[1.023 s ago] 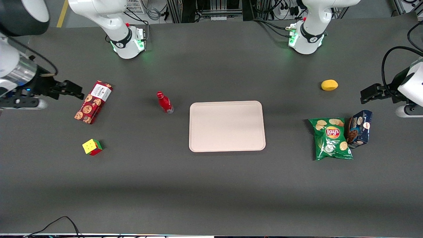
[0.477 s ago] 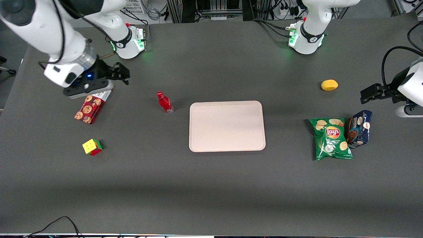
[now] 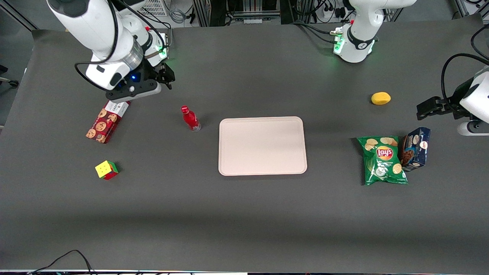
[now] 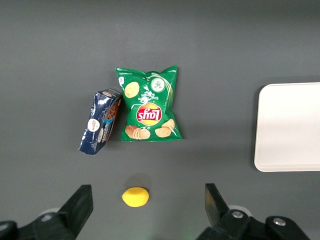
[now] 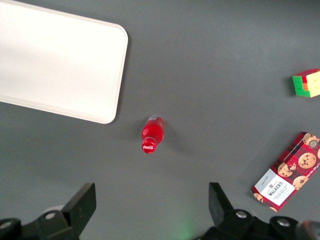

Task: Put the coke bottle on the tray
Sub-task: 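Move the right gripper over the red Coca-Cola bottle lying on the table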

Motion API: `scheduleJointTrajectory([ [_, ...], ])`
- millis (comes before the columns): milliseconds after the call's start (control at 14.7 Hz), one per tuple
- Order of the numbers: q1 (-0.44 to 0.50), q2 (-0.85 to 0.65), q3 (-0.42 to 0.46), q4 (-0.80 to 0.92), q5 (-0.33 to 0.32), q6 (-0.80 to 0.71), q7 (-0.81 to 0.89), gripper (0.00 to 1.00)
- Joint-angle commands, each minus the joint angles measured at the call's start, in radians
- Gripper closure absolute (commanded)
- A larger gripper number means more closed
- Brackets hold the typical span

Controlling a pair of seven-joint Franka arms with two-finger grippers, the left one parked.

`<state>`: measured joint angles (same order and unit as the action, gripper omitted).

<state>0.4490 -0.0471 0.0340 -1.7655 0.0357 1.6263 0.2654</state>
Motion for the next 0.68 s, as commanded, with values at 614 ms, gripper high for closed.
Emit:
scheduleJointTrajectory([
  [614,-0.003,0.039,0.052,-0.423,0.012,0.553,0.015,0.0],
])
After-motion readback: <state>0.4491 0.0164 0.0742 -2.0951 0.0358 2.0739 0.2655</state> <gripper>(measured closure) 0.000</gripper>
